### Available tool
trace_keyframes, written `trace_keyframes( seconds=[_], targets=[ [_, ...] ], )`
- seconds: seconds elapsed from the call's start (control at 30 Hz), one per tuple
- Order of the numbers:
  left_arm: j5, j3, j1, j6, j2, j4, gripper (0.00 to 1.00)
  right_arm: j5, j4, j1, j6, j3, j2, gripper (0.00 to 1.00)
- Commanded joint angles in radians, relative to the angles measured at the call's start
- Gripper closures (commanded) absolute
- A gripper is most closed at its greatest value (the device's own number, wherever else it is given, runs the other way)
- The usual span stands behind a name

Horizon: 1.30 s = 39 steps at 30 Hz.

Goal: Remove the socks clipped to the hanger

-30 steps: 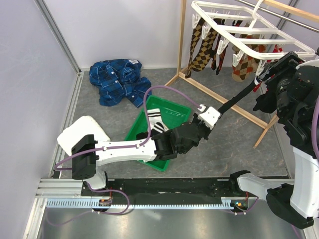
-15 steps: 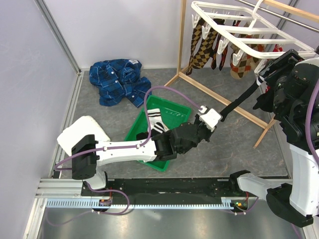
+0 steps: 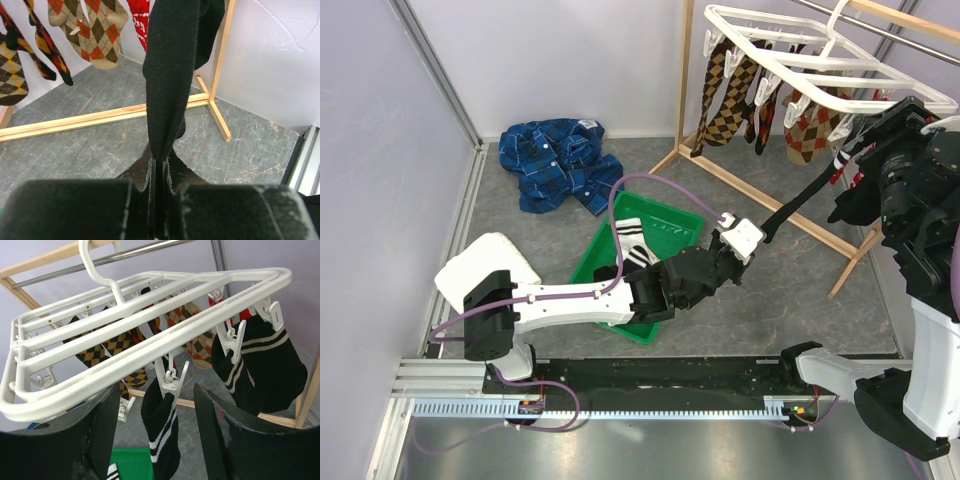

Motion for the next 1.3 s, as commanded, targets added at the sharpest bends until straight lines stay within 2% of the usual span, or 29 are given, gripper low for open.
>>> trace_keyframes(
  seconds=[0.0,0.37,0.77,1.27],
  targets=[
    [-0.031,0.011,-0.005,0.037,-0.007,0.04,0.98,0.001,-0.039,0.002,-0.056,0.094,0.013,0.32],
    [-0.044,0.028,-0.003,0.025,0.001,0.016,0.98,0.021,-0.064,0.004,-0.08,0.113,0.021,0.32],
    [-0.025,0.011,-0.003,0.01,-0.019,0.026,0.98,0.043,-0.064,0.002,-0.077,-0.006,-0.021,0.4],
    [0.016,-0.015,-0.003,-0.006,-0.031,0.061,0.98,0.049,0.112,0.001,-0.089,-0.142,-0.013,0.4]
  ],
)
